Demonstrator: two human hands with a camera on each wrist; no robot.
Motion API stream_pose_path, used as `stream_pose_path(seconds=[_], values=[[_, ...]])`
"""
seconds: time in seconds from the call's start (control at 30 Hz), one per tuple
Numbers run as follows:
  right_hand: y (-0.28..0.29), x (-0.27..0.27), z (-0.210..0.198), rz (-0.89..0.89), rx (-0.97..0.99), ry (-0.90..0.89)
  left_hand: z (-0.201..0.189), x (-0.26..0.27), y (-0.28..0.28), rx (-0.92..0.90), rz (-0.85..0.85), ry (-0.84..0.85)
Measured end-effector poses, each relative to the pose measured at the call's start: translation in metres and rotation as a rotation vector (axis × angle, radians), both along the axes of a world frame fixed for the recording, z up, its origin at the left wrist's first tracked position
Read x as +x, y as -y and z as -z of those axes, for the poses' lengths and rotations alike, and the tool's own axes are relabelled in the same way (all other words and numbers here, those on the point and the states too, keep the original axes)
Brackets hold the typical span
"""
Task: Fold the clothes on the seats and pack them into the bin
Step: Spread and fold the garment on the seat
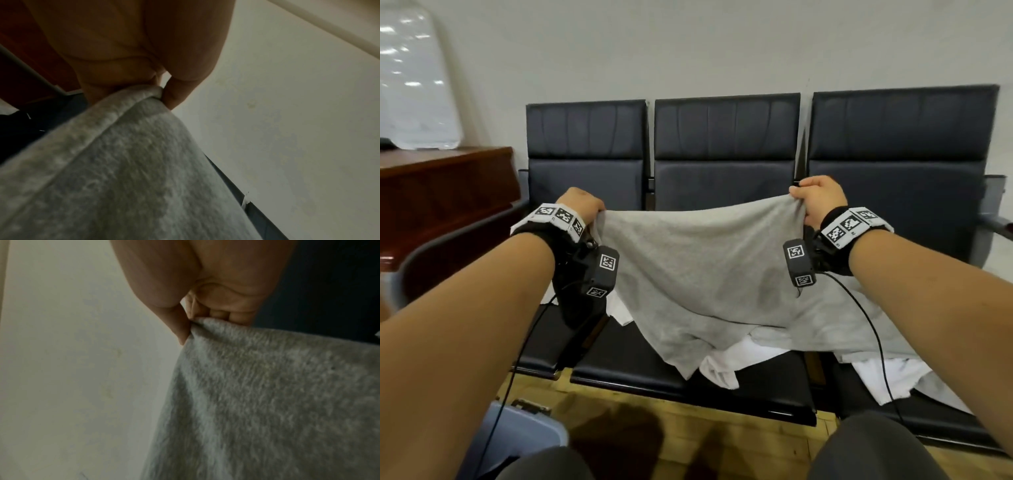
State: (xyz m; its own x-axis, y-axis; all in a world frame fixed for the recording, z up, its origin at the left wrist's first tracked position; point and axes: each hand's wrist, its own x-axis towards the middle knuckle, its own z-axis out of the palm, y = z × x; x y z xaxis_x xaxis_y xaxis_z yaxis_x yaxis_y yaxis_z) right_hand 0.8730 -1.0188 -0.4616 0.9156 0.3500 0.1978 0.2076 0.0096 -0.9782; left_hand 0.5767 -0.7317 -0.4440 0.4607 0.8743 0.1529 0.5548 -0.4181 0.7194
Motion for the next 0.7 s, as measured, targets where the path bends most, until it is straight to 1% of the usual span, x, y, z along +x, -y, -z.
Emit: stream_pose_path(seconds=[0.03,0.07,0.17,0.23,0.27,0.3,0.37,0.4,0.47,0.53,0.57,0.6,0.7], values=[[0.002,0.001,-0.004,-0.014,0.048,-0.012,0.0,-0.001,-0.007,-0.046,-0.017,0.13],[0.005,0.001,-0.008,-0.043,0.09,-0.032,-0.001,-0.003,-0.01,-0.071,-0.032,0.211],[0.015,0.001,-0.021,-0.14,0.132,-0.058,-0.015,-0.009,0.002,-0.026,0.059,0.312],[0.02,0.001,-0.032,-0.148,0.16,-0.015,-0.032,-0.009,0.013,-0.049,0.16,0.411],[0.022,0.002,-0.038,-0.138,0.161,0.031,-0.044,-0.009,0.015,-0.033,0.201,0.431],[0.024,0.001,-0.046,-0.123,0.162,0.082,-0.056,-0.009,0.015,-0.016,0.229,0.427],[0.027,0.005,-0.06,-0.098,0.166,0.163,-0.079,-0.009,0.016,0.038,0.285,0.364],[0.029,0.006,-0.065,-0.097,0.161,0.176,-0.087,-0.008,0.017,0.082,0.3,0.317],[0.033,0.012,-0.069,-0.1,0.083,0.202,-0.094,-0.009,0.023,0.225,0.247,0.149],[0.038,0.014,-0.066,-0.093,-0.038,0.233,-0.09,-0.008,0.029,0.345,0.137,0.004],[0.041,0.013,-0.063,-0.093,-0.083,0.242,-0.085,-0.008,0.03,0.342,0.12,-0.02],[0.044,0.012,-0.061,-0.095,-0.118,0.246,-0.078,-0.008,0.03,0.292,0.13,-0.012],[0.051,0.009,-0.054,-0.115,-0.163,0.271,-0.061,-0.008,0.02,0.133,0.11,0.124]])
